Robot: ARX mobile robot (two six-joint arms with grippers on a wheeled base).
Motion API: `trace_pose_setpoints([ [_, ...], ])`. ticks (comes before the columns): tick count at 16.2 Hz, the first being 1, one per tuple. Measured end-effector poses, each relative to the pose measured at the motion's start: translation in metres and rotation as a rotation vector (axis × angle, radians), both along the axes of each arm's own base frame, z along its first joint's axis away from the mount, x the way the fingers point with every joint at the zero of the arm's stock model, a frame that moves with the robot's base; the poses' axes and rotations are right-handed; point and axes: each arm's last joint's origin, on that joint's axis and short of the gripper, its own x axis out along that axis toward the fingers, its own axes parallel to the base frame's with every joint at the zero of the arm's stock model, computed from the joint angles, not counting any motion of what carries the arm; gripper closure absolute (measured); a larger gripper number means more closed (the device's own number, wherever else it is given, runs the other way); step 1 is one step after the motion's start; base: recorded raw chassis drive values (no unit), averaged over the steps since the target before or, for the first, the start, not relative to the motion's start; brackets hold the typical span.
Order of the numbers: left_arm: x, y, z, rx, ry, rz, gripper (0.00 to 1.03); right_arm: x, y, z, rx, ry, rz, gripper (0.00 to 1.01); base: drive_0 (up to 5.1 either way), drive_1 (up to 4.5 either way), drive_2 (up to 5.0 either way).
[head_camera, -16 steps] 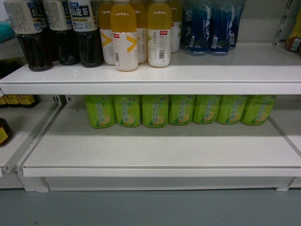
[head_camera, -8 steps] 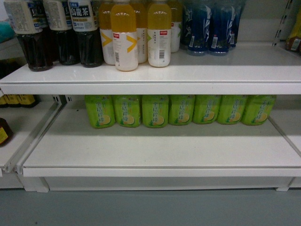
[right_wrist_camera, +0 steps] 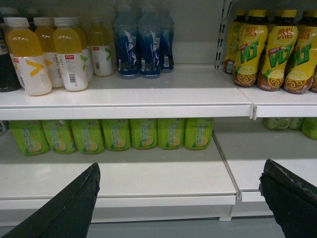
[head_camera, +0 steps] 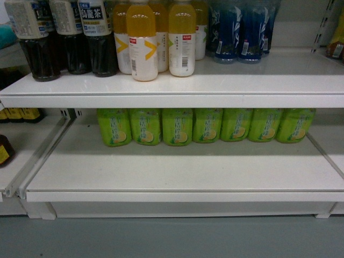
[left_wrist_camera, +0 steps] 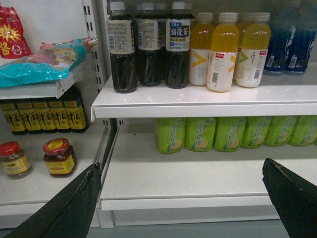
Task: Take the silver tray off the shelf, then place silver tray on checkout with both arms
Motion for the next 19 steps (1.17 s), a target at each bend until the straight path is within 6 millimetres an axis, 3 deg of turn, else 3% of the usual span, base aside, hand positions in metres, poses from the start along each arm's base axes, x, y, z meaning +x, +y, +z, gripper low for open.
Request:
trace_pose_setpoints([
  [19, 0.0, 0.0, 0.0003, 0.0, -0.003, 0.0, 0.05, 0.0, 0.0, 0.0003, 0.0, -0.003, 0.0, 0.03, 0.0, 0.0, 0.0],
])
